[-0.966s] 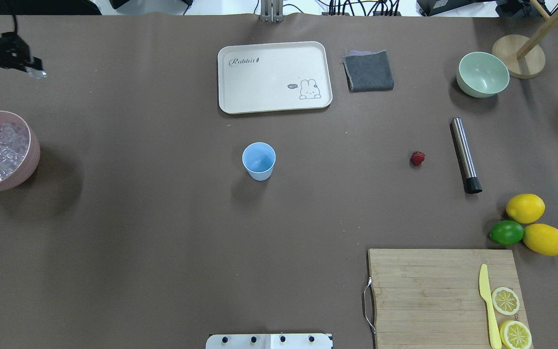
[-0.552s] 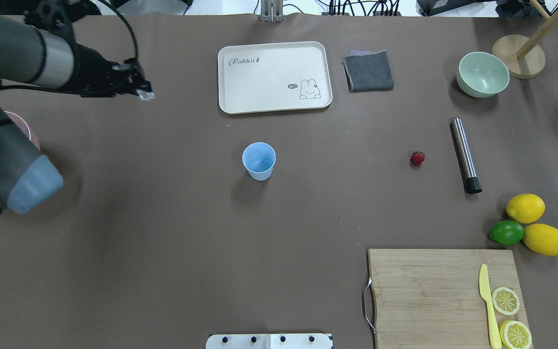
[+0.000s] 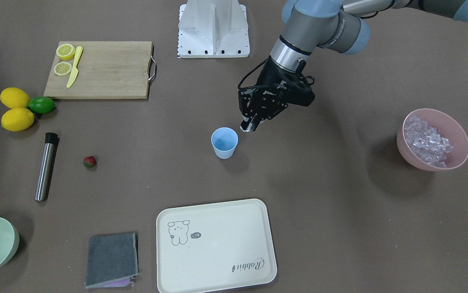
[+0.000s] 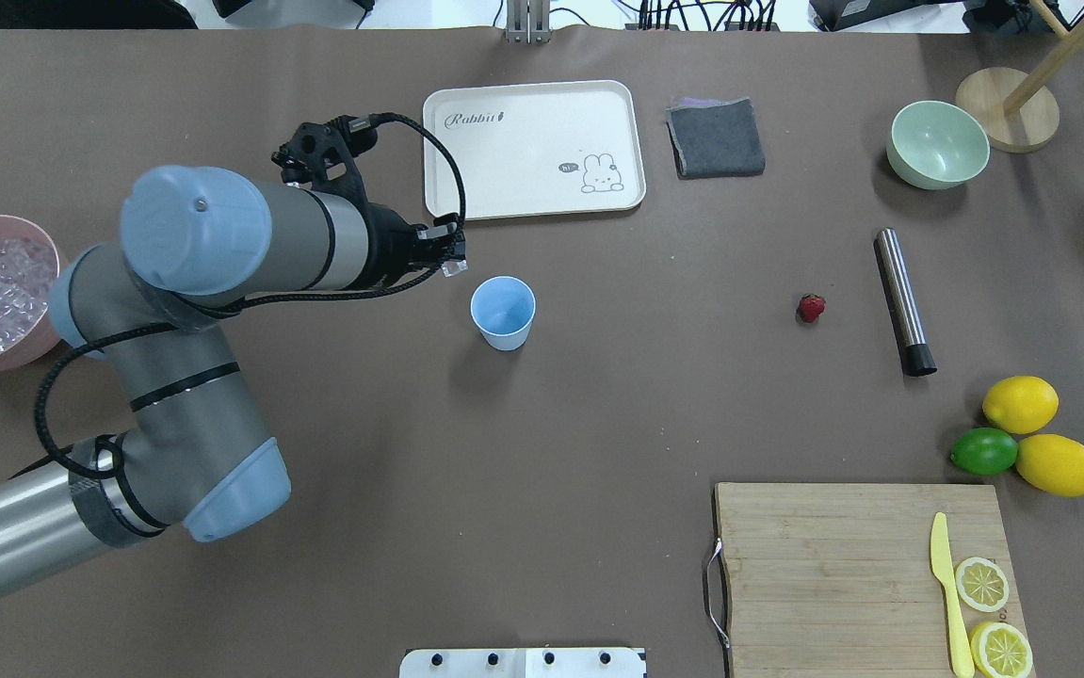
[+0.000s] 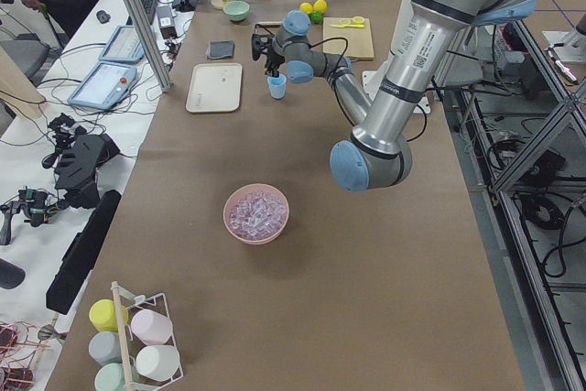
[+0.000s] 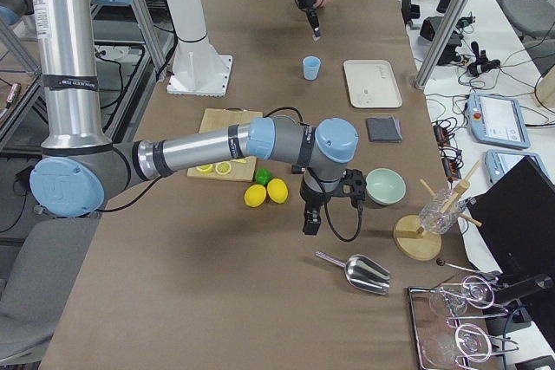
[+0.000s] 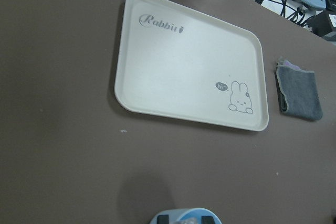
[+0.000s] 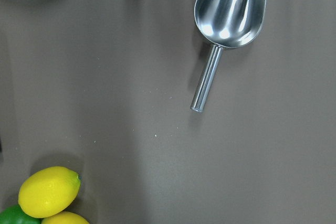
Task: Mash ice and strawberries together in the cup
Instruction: 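Open the left gripper over the blue cup to drop the ice cube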
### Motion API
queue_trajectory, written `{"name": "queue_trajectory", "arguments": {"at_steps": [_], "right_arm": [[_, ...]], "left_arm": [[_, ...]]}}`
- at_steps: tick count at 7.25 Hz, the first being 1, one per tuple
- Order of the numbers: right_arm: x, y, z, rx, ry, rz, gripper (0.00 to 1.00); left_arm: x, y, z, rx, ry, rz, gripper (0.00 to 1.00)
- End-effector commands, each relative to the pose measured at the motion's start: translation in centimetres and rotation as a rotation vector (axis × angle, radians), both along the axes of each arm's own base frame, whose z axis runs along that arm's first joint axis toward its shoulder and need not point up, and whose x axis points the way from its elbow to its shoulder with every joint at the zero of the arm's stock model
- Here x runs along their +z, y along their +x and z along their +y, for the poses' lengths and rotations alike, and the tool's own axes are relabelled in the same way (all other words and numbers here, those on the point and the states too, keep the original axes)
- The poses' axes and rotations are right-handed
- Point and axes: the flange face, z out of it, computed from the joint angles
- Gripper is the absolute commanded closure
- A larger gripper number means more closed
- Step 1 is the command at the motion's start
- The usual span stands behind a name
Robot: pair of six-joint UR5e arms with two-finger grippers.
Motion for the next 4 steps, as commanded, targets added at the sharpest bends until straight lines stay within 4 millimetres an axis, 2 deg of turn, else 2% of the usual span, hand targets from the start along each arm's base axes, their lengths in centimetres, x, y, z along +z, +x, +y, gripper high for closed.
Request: {"name": "queue_trajectory", "arguments": {"at_steps": [1, 2, 3, 4], "right_arm": [[0.3, 0.0, 0.3, 0.000, -0.007, 0.005, 0.00], [0.3, 0.0, 0.3, 0.000, -0.006, 0.007, 0.00], [0.4, 0.1, 0.3, -0.001, -0.009, 0.008, 0.00], [0.5, 0.1, 0.3, -0.002, -0.009, 0.010, 0.00]], "left_arm": [[0.5, 2.8, 0.8, -0.016, 0.006, -0.023, 1.00], [0.5, 3.4, 1.0, -0.030, 0.012, -0.029, 1.00], [0.6, 4.9, 1.0, -0.023, 0.007, -0.040, 1.00], [-0.2, 6.1, 1.4, -0.052, 0.025, -0.043, 1.00]]}}
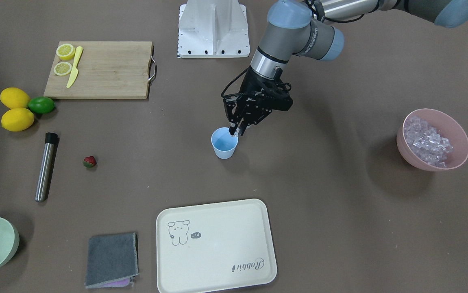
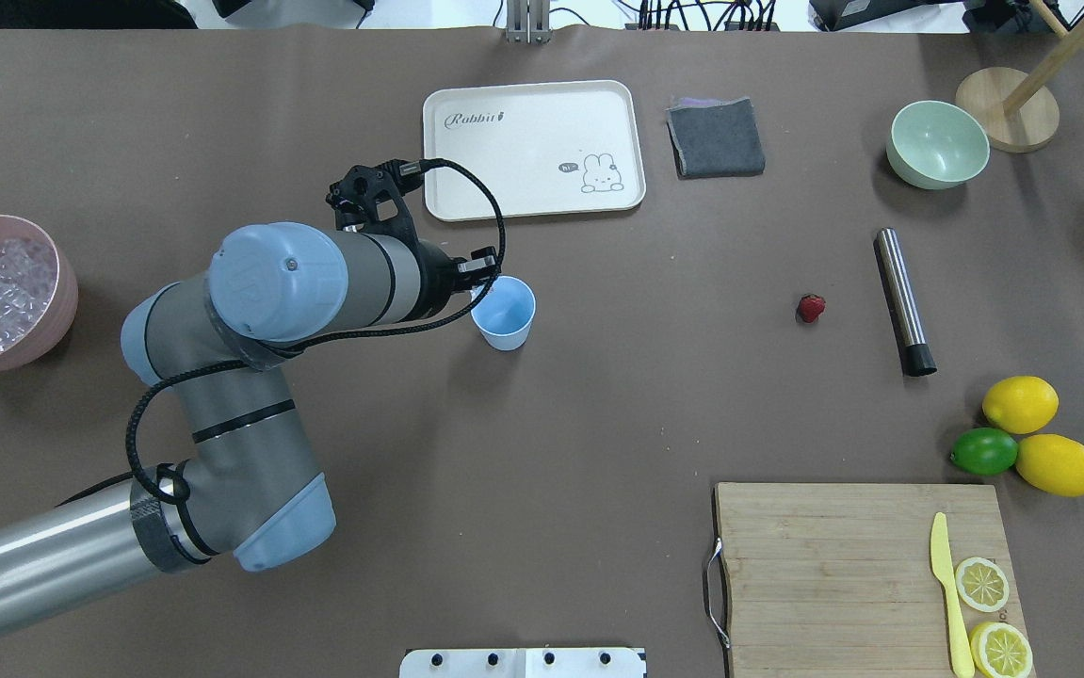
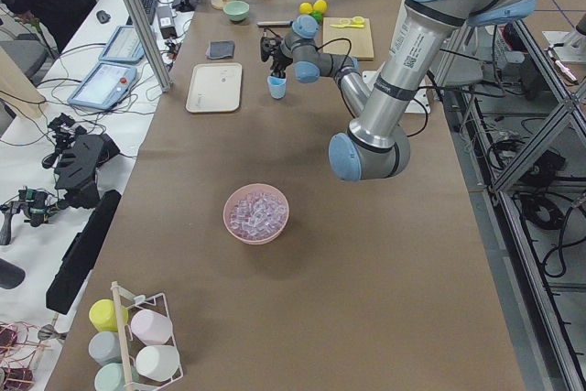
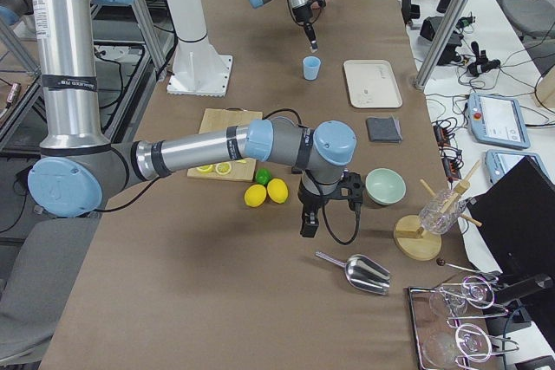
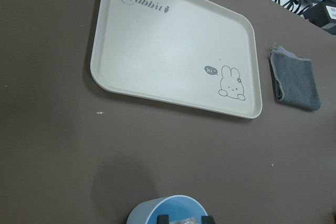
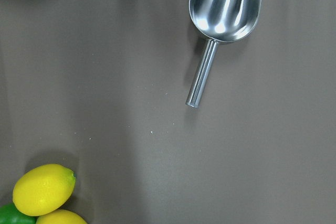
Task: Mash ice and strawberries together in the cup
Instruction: 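Open the left gripper over the blue cup to drop the ice cube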
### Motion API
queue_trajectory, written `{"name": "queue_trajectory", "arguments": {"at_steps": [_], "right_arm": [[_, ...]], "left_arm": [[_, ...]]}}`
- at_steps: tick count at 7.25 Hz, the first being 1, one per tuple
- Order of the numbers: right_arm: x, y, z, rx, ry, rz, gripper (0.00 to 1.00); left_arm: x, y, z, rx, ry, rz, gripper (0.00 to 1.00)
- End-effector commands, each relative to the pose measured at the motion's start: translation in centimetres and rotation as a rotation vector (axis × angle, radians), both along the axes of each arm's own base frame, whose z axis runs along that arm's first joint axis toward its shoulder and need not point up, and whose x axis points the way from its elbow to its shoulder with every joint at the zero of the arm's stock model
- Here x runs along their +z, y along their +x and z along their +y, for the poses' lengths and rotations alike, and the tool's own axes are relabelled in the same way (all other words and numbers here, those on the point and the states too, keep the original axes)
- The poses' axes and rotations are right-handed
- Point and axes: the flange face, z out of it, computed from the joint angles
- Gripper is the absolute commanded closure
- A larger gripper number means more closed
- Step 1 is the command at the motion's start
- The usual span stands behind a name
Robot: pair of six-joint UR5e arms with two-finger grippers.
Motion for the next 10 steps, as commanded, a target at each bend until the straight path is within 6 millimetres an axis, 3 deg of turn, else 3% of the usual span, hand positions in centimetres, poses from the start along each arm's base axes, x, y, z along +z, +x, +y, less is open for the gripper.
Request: {"name": "queue_trajectory", "arguments": {"at_steps": [1, 3, 4, 5, 8, 9, 10], "right_arm": [[0.2, 0.0, 0.0, 0.000, -0.005, 0.000, 0.00], [0.2, 0.0, 0.0, 0.000, -0.005, 0.002, 0.00], [0.2, 0.0, 0.0, 0.000, -0.005, 0.002, 0.00], [0.1, 0.0, 0.0, 0.000, -0.002, 0.002, 0.00], [-0.5, 0.0, -0.4, 0.000, 0.008, 0.002, 0.00], [-0.8, 0.0, -0.5, 0.000, 0.014, 0.001, 0.00], [-1.0, 0.0, -0.6, 0.000, 0.018, -0.001, 0.00]], "left_arm": [[-0.6, 1.9, 0.3, -0.026, 0.016, -0.012, 1.00], [-0.1, 2.5, -0.1, -0.027, 0.015, -0.029, 1.00], [0.0, 2.5, -0.1, -0.026, 0.017, -0.032, 0.30], [0.2, 2.7, -0.2, -0.020, 0.029, -0.044, 0.03], [-0.3, 2.1, -0.5, -0.022, 0.026, -0.046, 0.02], [0.0, -0.1, -2.6, -0.035, -0.016, -0.097, 0.03], [0.5, -4.1, -4.5, -0.018, -0.072, -0.142, 0.03]]}}
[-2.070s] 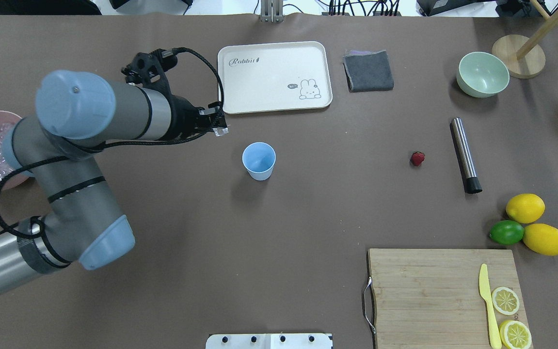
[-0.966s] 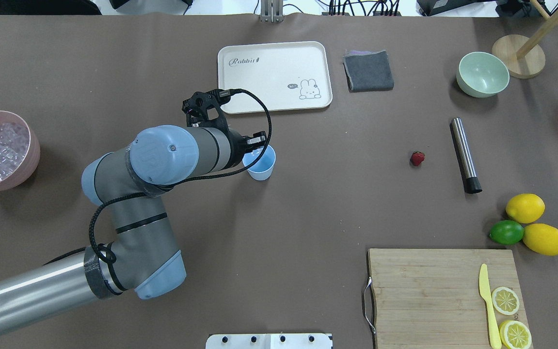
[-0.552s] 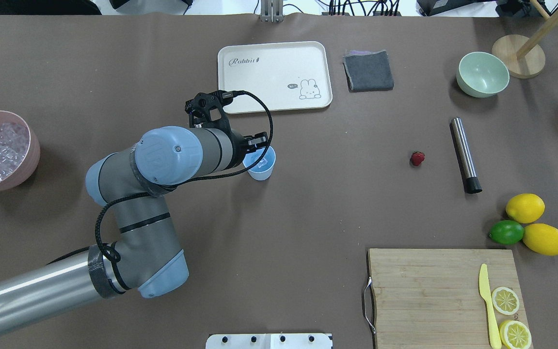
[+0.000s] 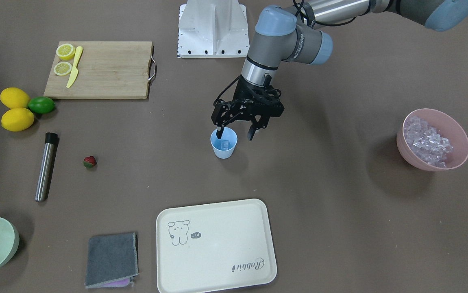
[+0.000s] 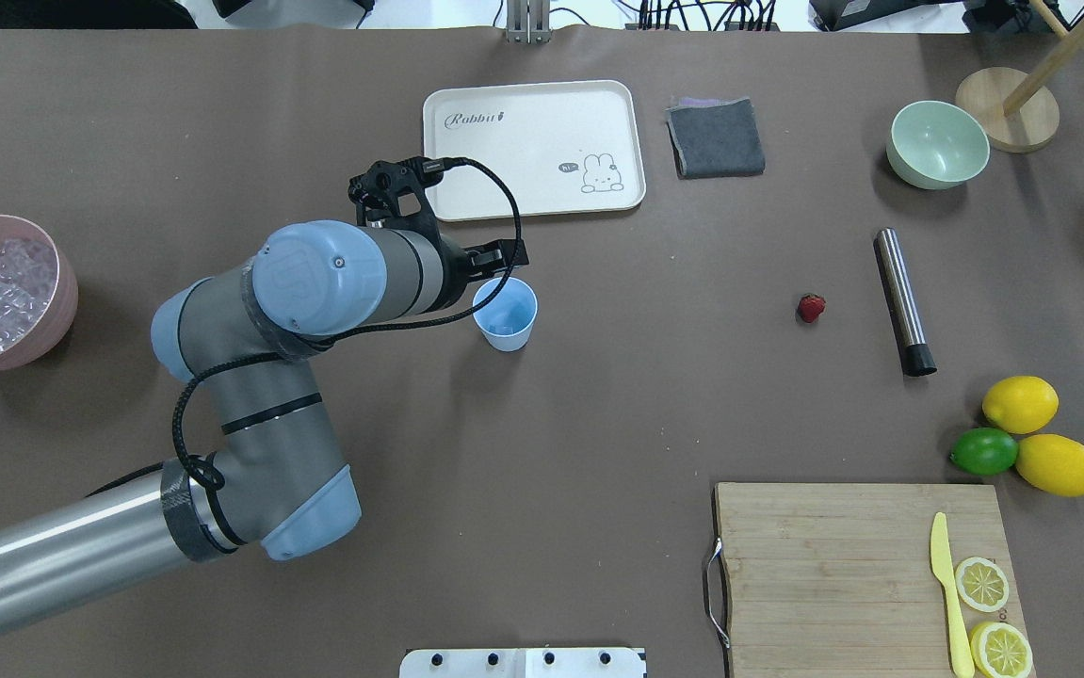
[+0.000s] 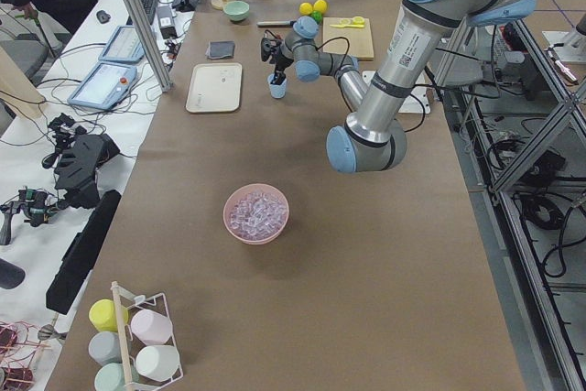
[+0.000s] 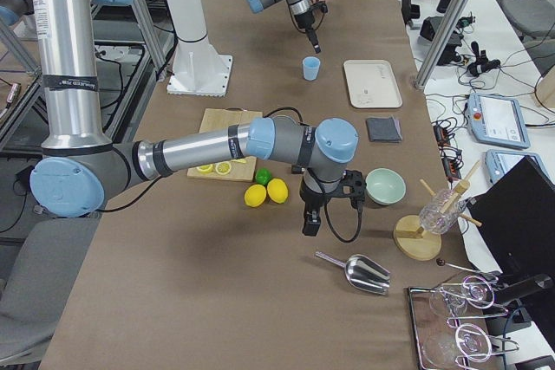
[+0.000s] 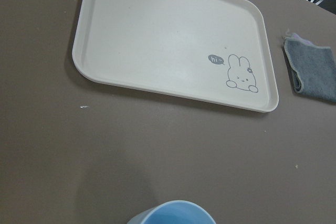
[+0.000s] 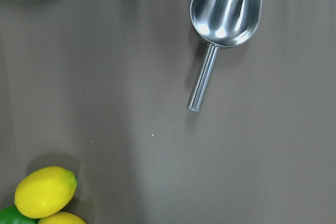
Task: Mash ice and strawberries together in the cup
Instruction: 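Open the left gripper over the blue cup to drop the ice cube, then move the left gripper back over the pink ice bowl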
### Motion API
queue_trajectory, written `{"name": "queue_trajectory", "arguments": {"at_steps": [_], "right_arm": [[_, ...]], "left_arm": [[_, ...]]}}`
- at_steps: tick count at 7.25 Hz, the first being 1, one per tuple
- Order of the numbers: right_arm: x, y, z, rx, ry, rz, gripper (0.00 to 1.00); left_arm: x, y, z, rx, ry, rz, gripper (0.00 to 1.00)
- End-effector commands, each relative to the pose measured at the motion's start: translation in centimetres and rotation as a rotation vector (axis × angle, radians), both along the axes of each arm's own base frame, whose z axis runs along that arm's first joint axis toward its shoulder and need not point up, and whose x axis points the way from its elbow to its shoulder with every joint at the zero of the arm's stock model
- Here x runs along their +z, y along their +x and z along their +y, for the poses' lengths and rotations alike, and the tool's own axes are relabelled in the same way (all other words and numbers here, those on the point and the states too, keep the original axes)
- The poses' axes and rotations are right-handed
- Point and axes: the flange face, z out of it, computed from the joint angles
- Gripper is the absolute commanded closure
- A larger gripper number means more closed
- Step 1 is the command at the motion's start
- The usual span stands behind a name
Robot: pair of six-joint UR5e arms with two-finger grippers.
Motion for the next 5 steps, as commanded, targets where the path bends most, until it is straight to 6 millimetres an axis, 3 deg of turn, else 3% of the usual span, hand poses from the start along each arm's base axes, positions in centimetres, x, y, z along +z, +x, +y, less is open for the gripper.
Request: {"name": "queue_trajectory", "arguments": {"at_steps": [1, 2, 3, 4, 5], "right_arm": [[-0.6, 0.0, -0.3, 0.000, 0.012, -0.003, 0.00], [-0.7, -0.2, -0.3, -0.002, 0.016, -0.006, 0.00], [-1.5, -0.3, -0.3, -0.003, 0.030, -0.007, 0.00], [-1.5, -0.3, -0.3, -0.003, 0.033, -0.009, 0.00], [-2.1, -0.4, -0.5, -0.005, 0.042, -0.009, 0.00]], "left_arm": [[1.7, -8.7, -2.3, 0.041, -0.082, -0.129, 0.03], [2.7, -13.0, -3.1, 0.043, -0.120, -0.215, 0.03], [4.2, -15.9, -4.6, 0.034, -0.224, -0.260, 0.03], [7.9, -18.9, -5.1, 0.011, -0.287, -0.300, 0.03], [12.1, -21.2, -3.7, 0.080, -0.241, -0.379, 0.03]]}}
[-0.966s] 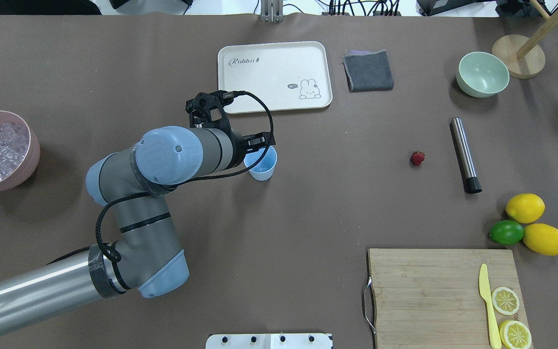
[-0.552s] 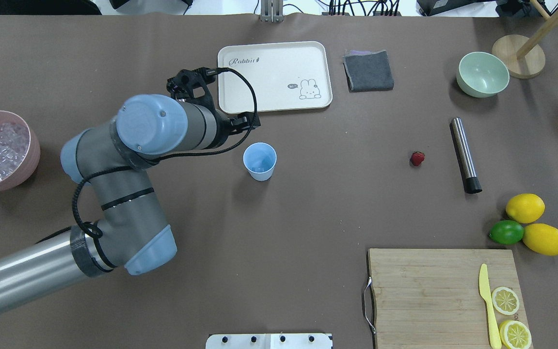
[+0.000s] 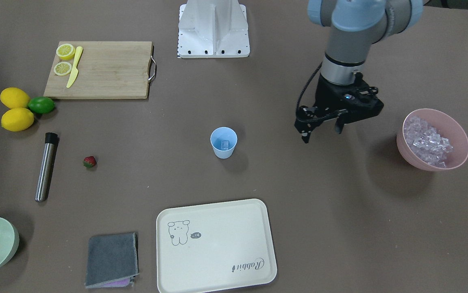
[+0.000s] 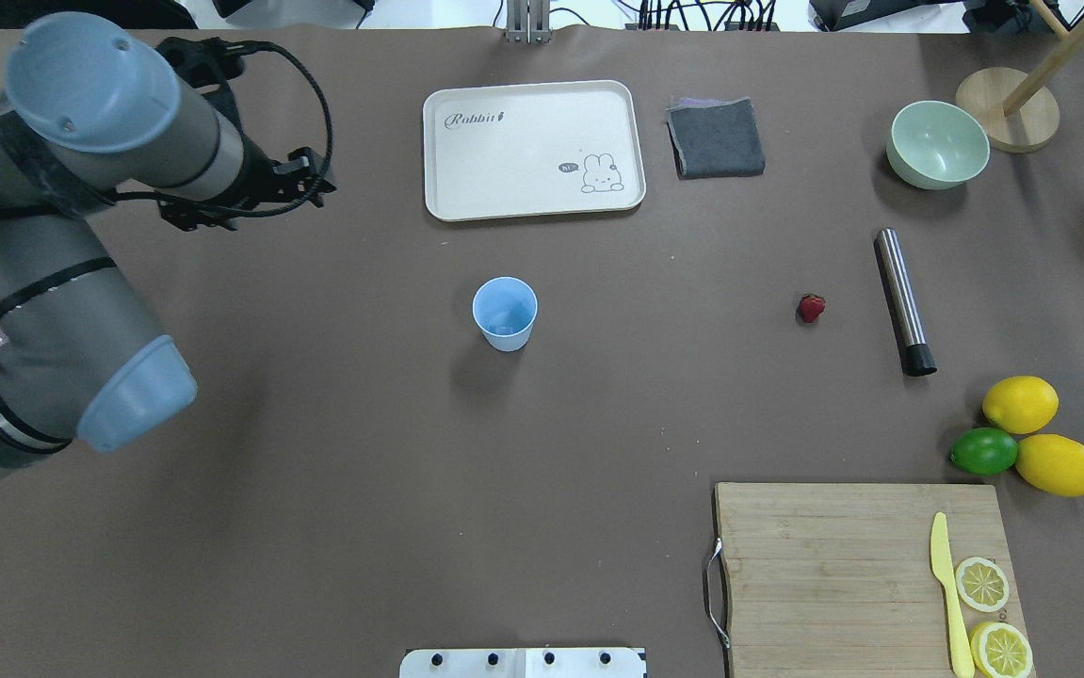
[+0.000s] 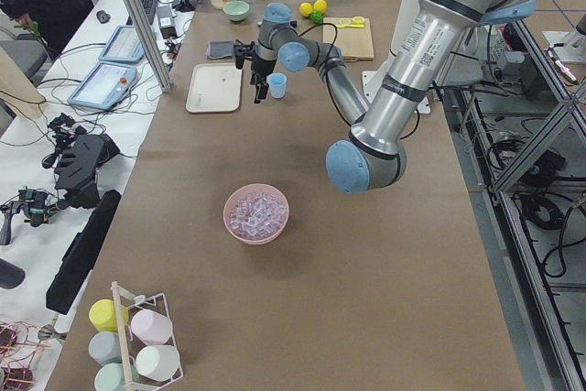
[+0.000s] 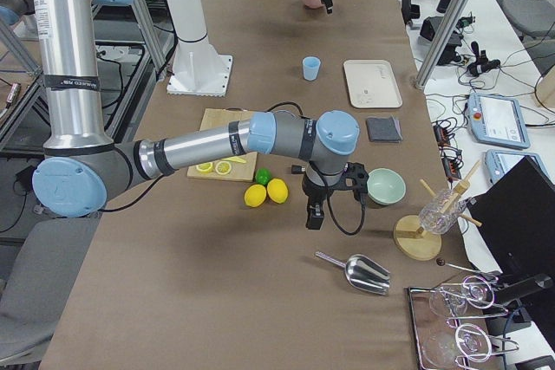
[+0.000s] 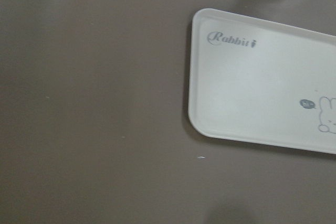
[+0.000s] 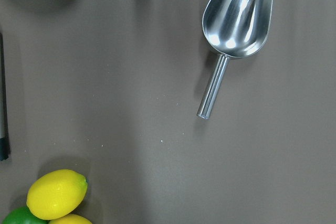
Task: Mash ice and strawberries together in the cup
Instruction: 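Move the left gripper back over the pink ice bowl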
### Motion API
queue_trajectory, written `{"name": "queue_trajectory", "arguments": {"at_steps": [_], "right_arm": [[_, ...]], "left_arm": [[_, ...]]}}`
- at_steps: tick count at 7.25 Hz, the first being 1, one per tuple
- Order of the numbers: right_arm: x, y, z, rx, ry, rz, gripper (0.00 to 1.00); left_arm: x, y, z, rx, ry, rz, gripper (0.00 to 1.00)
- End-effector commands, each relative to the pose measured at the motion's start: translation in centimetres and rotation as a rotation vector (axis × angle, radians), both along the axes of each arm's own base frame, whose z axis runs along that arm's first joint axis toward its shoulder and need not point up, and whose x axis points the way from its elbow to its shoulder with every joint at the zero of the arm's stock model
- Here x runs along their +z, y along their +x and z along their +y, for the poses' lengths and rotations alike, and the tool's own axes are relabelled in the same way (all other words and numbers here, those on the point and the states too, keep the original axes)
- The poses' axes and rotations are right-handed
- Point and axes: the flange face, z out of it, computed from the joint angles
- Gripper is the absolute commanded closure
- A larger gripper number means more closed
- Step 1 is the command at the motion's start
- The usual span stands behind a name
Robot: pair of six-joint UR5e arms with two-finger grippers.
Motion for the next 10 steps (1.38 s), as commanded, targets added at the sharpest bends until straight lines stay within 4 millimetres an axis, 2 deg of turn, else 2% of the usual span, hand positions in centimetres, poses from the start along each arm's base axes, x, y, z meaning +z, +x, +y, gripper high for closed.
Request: {"name": "queue_trajectory", "arguments": {"at_steps": [1, 2, 3, 4, 5, 6, 7, 8, 10], "right_arm": [[-1.0, -0.4, -0.2, -0.007, 0.020, -0.001, 0.00], [-1.5, -0.8, -0.2, -0.011, 0.027, 0.000, 0.00], [-1.7, -1.3, -0.3, -0.019, 0.031, 0.000, 0.00], [-2.0, -1.6, -0.5, -0.026, 0.036, -0.002, 0.00], [-2.2, -1.8, -0.6, -0.029, 0.039, -0.002, 0.00], [-2.2, -1.9, -0.6, -0.030, 0.039, -0.002, 0.00], [-2.3, -1.8, -0.6, -0.029, 0.041, -0.001, 0.00], [-2.2, -1.8, -0.6, -0.031, 0.039, 0.002, 0.00], [-2.3, -1.8, -0.6, -0.029, 0.042, 0.005, 0.00]], "left_arm": [[6.5, -7.5, 0.6, 0.083, 0.040, -0.087, 0.03], [9.5, -10.6, 0.8, 0.156, 0.058, -0.044, 0.03], [13.5, -15.3, 0.4, 0.204, 0.096, -0.028, 0.03], [17.2, -18.7, 0.5, 0.233, 0.116, -0.033, 0.03], [20.0, -21.3, -0.1, 0.202, 0.087, -0.028, 0.03], [23.2, -26.0, -1.4, 0.057, -0.044, 0.013, 0.03], [24.5, -28.3, -1.2, -0.056, -0.145, 0.056, 0.03], [24.3, -28.9, -1.3, -0.156, -0.215, 0.089, 0.03], [23.9, -28.4, -1.5, -0.306, -0.338, 0.145, 0.03]]}}
